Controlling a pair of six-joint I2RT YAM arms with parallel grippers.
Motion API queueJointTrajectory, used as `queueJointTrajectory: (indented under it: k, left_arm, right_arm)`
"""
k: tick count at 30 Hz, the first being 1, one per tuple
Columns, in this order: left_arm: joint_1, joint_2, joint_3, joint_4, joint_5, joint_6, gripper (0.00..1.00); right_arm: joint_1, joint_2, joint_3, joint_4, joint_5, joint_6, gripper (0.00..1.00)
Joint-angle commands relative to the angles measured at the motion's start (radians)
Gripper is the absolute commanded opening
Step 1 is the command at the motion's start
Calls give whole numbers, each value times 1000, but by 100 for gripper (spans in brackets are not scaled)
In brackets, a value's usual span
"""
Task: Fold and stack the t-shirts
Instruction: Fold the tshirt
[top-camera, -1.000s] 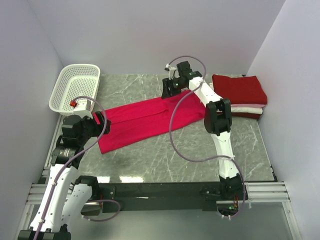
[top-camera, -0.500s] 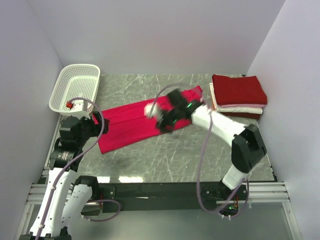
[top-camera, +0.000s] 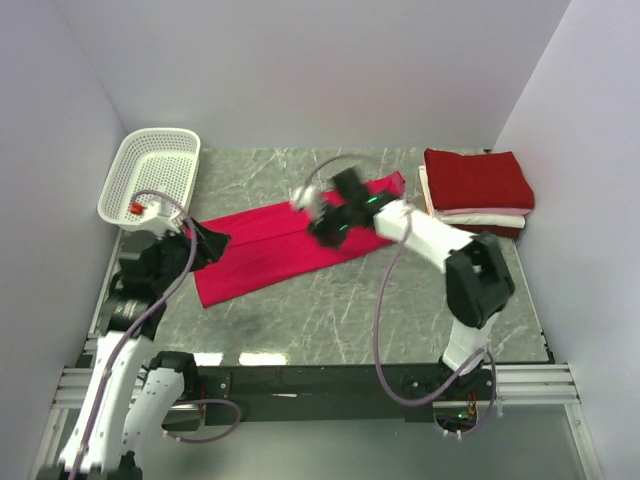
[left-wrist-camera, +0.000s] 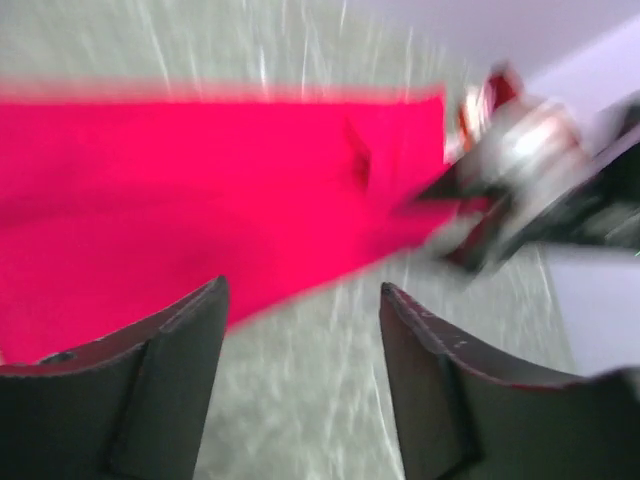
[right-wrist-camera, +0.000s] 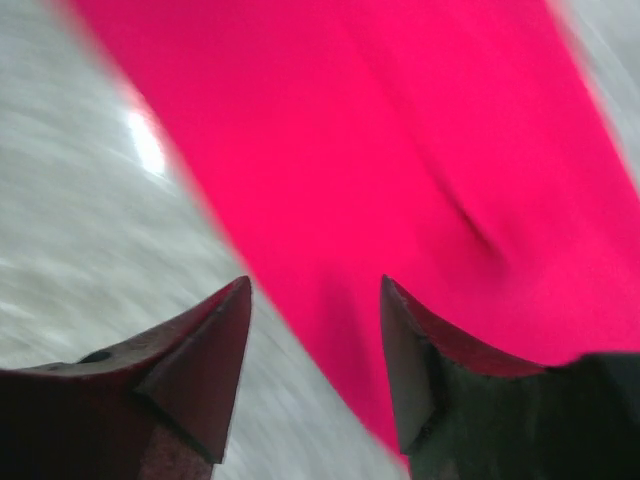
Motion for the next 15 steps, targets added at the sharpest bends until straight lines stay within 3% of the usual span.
queueJointTrajectory:
  k: [1,2,6,9,15]
  left_arm:
    - [-3,111,-139,130,184,-180,65]
    - [-9,163,-154,155,188,-193,61]
    - [-97,311,-150,209,85,-218,56]
    - [-171,412,-132,270,38,-221,54]
    - [-286,630,-89,376,-15,-225,51]
  right_arm:
    - [-214,-122,-43,-140,-48,51,59]
    - [-312,-131,-54,-183,-57,42,59]
    - [-486,-146,-85,-253,-5,-42,58]
    - [-567,-123,-85,-248,67,-72,57]
    - [-618,-34,-31,-226,197,-119,56]
